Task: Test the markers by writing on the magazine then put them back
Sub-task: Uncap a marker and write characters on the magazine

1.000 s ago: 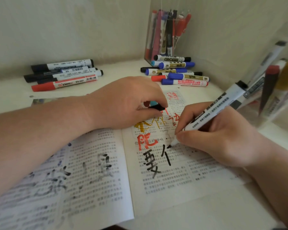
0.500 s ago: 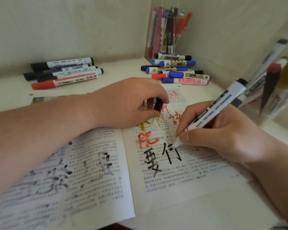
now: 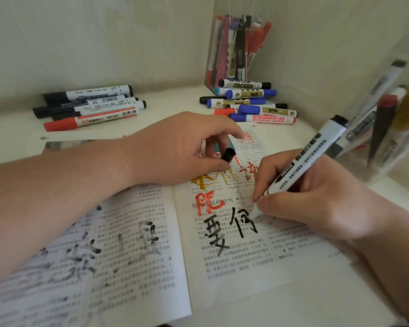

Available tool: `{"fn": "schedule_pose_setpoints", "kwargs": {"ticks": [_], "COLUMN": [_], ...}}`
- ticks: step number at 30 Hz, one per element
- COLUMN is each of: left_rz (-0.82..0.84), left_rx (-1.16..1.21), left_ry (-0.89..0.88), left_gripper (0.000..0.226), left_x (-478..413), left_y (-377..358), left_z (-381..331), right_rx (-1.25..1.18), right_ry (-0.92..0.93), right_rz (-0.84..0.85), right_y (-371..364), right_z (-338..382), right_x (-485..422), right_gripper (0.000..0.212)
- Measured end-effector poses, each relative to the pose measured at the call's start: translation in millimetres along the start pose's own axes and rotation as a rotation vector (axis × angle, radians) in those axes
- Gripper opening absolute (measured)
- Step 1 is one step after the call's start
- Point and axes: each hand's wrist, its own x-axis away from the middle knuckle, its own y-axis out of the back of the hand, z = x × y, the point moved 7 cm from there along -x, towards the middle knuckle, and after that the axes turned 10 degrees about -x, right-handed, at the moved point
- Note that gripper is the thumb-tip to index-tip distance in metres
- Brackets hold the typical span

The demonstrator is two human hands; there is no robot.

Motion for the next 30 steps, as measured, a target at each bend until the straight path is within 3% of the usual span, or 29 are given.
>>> {"fn": "schedule_pose_setpoints", "kwargs": {"ticks": [6,10,13,17,21,25,30], "left_rz": [0.005,-0.017,-0.026,-0.029,-0.025,-0.035,-0.049], "left_rx": [0.147,0.172,0.178,0.241,0.258,0.260,0.222], "left_ry": [0.108,0.175,0.201,0.225,0.220,0.213,0.207], "left_gripper": [0.054,0.073,0.080,0.082,0.081,0.082,0.084], "left_x": [0.4,-1.9,-1.8,-1.8,-4.3,-4.4,-4.7], "left_y": [1.6,3.2,4.0,3.3,2.4,3.3,3.0], "left_z": [3.7,11.3,15.5,18.8,20.6,18.2,18.7], "right_rx": [-0.116,0.071,0.082,-0.067,-0.004,0.034,0.182], "right_ry": [0.014,0.073,0.099,0.202,0.228,0.201,0.144], "right_rz": [-0.074,-0.118,-0.175,-0.269,-0.246,-0.217,-0.142], "right_y": [14.7,31.4,41.9,44.8,41.3,39.0,31.2], "right_z": [8.7,45.5,61.3,44.8,20.4,16.2,12.7], "right_x": [-11.8,-43.4,-74.6,-92.5,-94.7,-93.3,-91.2], "right_gripper": [0.003,0.009,0.013,0.021,0.037,0.016,0.016]}}
